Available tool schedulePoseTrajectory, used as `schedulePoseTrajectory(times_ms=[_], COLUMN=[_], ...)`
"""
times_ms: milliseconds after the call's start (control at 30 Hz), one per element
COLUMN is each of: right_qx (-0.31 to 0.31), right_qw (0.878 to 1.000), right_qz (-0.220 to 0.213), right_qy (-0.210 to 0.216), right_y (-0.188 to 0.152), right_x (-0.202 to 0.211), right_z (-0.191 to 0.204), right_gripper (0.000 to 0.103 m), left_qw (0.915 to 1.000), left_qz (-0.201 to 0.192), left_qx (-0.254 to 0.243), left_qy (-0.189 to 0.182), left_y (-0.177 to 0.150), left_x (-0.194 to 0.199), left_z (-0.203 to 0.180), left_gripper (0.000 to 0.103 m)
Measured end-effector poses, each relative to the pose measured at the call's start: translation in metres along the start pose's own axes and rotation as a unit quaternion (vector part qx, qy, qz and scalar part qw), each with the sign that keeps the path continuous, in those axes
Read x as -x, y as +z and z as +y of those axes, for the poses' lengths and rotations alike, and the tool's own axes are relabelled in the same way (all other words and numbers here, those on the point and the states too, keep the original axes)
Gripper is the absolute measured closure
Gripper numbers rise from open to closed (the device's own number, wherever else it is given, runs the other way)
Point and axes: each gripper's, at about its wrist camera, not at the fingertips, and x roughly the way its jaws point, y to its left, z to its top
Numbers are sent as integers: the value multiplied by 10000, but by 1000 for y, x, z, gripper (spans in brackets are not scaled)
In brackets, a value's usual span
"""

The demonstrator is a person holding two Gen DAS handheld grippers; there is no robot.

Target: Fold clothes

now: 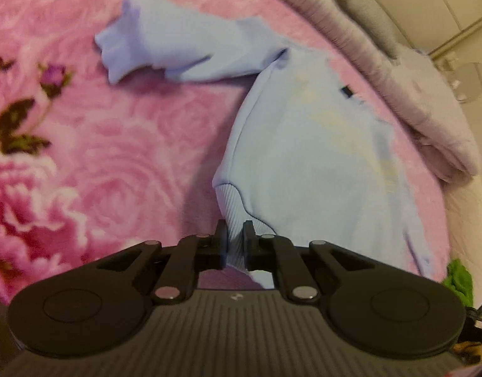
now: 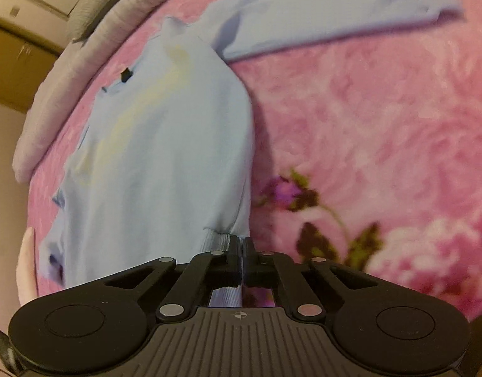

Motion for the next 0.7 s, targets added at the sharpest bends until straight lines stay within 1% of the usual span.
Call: schedulePoseTrajectory(times_ms=[67,100,133,167,200,267,300,333,400,433,467,500,533,567,600,667,700], right_qx=[-141,-312,-545,-739,-892,-1042,-1018,-953,-824,-745,-652,-559,-464,-427,-402,-52,19], right_qw=[9997,9993,9985,9973,9960,9941,9942,9948,9960,9969,9978,9983,9987,9988,9988,9996,9997], right_qz=[-10,-15,-24,-30,-34,-56,-51,-31,10,35,65,95,145,221,272,270,248], right_qy=[-183,-184,-89,-6,65,294,355,348,332,242,65,-113,-172,-46,25,-56,-43], right_y=[-5,-7,-8,-8,-8,-5,-5,-5,-5,-6,-7,-8,-8,-7,-7,-7,-8], right_x=[10,11,10,8,5,-2,-7,-13,-26,-32,-36,-40,-42,-39,-35,-21,-14], right_z=[-9,-16,-23,-27,-27,-24,-22,-19,-13,-11,-8,-5,-4,-3,-2,5,6], right_gripper=[103,103,102,100,94,70,44,36,37,38,44,65,90,98,98,98,98], left_qw=[9999,9998,9996,9994,9991,9988,9985,9982,9977,9973,9973,9973,9976,9978,9982,9991,9993], left_qz=[71,107,142,174,206,255,287,338,421,463,472,516,511,507,483,396,368], left_qx=[-38,-57,-76,47,171,348,414,444,479,504,506,463,429,395,329,120,77], left_qy=[124,185,247,281,314,240,231,226,244,246,241,234,188,142,105,-27,-56], left_y=[-3,-5,-7,-6,-6,-4,-4,-3,-4,-5,-6,-5,-5,-4,-3,-5,-8], left_x=[-4,-6,-8,-13,-17,-25,-29,-33,-40,-44,-44,-44,-41,-38,-33,-16,-9], left_z=[1,1,2,4,7,12,14,15,19,21,23,23,23,22,19,13,10], left_gripper=[94,94,93,93,91,85,85,85,84,85,90,97,97,97,97,97,97])
